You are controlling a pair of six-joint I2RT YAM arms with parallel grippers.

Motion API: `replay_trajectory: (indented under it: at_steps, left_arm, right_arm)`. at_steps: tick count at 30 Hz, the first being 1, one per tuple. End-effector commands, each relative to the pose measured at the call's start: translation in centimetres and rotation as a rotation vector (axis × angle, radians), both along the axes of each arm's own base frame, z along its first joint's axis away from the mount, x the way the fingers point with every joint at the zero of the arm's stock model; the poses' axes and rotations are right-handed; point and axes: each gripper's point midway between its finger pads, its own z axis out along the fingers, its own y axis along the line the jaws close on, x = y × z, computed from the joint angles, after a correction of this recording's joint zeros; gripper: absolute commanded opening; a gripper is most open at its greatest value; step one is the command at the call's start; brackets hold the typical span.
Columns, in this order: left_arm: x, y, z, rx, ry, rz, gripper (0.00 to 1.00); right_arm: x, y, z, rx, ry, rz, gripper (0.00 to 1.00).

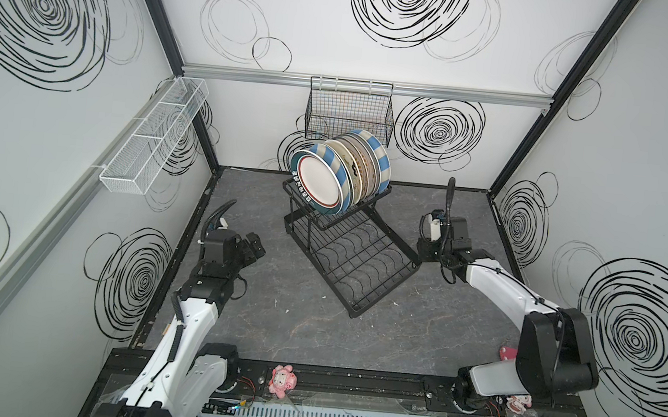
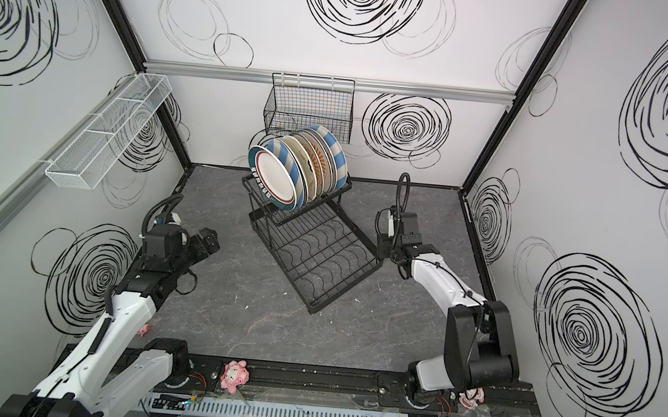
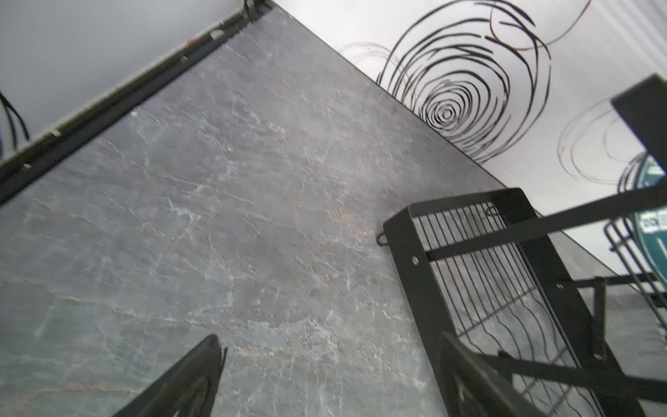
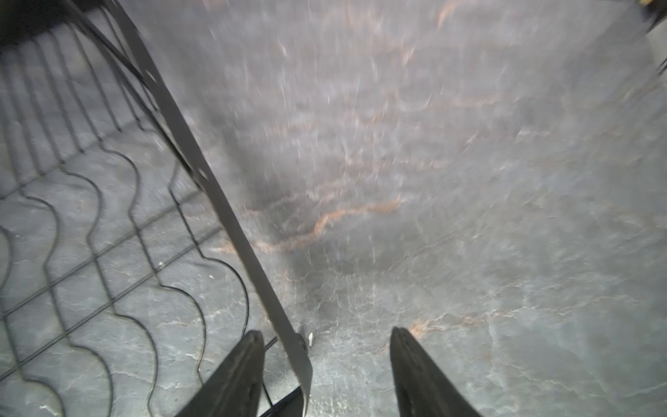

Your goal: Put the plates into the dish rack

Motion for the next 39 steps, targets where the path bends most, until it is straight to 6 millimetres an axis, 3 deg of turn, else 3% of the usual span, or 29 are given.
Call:
replay_trajectory:
  at_steps: [1, 5, 6, 9, 14, 19, 22, 23, 25, 28, 33, 39]
  left_arm:
    - [1.0, 3.2, 1.8, 0.134, -0.123, 0.163, 0.96]
    - [1.6, 4.3, 2.0, 0.245, -0.247, 0.209, 0.96]
    - [1.7, 4.4, 1.9, 0.277, -0.253, 0.198, 0.96]
    - [2.0, 4.3, 1.2, 0.406, -0.252, 0.155, 0.96]
    - [2.1, 3.3, 0.6, 0.479, -0.388, 0.084, 0.96]
    - [2.8, 1.7, 0.3, 0.559, -0.441, -0.018, 0.96]
    - [3.9, 0.7, -0.2, 0.555, -0.411, -0.078, 0.96]
    - [3.9, 0.4, -0.3, 0.517, -0.424, -0.085, 0.96]
    - [3.1, -2.4, 0.4, 0.477, -0.546, -0.229, 0.96]
    - [2.9, -4.2, 0.1, 0.543, -0.611, -0.283, 0.96]
    - [5.5, -4.7, -1.8, 0.53, -0.5, -0.342, 0.96]
    - [5.8, -4.0, -1.9, 0.504, -0.497, -0.319, 0.96]
  right_arm:
    - [0.2, -2.0, 2.8, -0.012, -0.137, -0.122, 0.72]
    - [-0.4, -7.1, 4.0, -0.083, -0.268, -0.34, 0.84]
    - [-0.7, -8.7, 4.1, -0.095, -0.295, -0.408, 0.9]
    - [-1.8, -12.5, 3.1, -0.086, -0.35, -0.549, 0.96]
    - [-3.6, -15.0, 0.6, -0.15, -0.439, -0.61, 0.98]
    - [-3.1, -13.4, 0.6, -0.08, -0.605, -0.48, 1.0]
    - [-2.6, -12.4, -1.6, -0.048, -0.584, -0.399, 1.0]
    - [-2.8, -12.2, -1.3, -0.045, -0.624, -0.38, 1.0]
    - [-2.8, -12.3, -1.4, -0.044, -0.615, -0.383, 1.0]
    - [-2.7, -12.2, -1.6, -0.039, -0.6, -0.381, 1.0]
    - [-2.7, -12.3, -1.6, -0.036, -0.597, -0.381, 1.0]
    - [-2.7, -12.3, -1.6, -0.037, -0.598, -0.381, 1.0]
